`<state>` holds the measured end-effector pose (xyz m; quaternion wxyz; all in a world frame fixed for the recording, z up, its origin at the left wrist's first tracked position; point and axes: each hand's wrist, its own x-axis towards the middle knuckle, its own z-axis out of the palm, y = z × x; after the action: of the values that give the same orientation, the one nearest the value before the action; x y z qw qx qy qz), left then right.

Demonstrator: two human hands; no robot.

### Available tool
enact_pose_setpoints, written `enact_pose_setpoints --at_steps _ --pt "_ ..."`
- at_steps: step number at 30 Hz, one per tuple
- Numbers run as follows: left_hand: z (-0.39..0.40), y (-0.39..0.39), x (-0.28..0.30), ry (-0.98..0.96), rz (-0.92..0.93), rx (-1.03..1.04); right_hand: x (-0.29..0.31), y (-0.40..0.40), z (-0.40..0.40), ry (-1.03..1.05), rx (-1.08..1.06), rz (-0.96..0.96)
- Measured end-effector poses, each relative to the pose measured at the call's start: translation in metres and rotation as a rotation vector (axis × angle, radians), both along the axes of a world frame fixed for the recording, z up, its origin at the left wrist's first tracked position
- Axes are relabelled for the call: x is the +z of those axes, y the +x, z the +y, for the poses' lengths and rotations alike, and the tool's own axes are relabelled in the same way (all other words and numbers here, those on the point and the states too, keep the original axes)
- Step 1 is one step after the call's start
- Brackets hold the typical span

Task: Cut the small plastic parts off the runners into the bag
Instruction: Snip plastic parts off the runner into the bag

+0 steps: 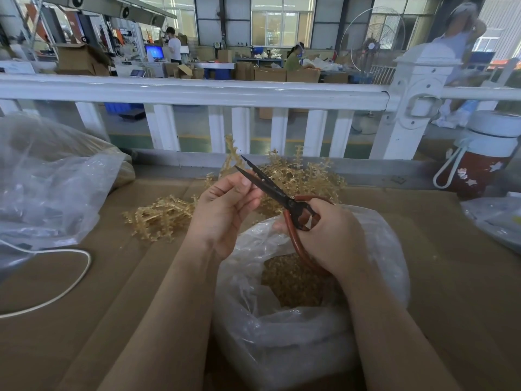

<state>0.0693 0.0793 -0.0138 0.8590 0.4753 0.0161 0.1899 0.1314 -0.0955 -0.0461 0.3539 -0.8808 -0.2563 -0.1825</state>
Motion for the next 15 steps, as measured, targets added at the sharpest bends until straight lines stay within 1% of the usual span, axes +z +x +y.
enact_pose_setpoints --at_steps 5,11,15 --pt "-0.0002 -0.0005 0.0004 -0.006 0.014 0.025 -0.0014 0.0001 0.0002 0.036 0.009 -0.014" --pt "-0.0004 -0.0019 0.0011 -0.011 0.039 0.042 -0.0019 0.0002 -0.0003 -0.005 -0.017 -0.034" --pt "-0.0024 -0.0033 0.0013 0.014 0.057 0.044 0.0008 -0.0022 -0.0008 -0.031 -0.034 -0.084"
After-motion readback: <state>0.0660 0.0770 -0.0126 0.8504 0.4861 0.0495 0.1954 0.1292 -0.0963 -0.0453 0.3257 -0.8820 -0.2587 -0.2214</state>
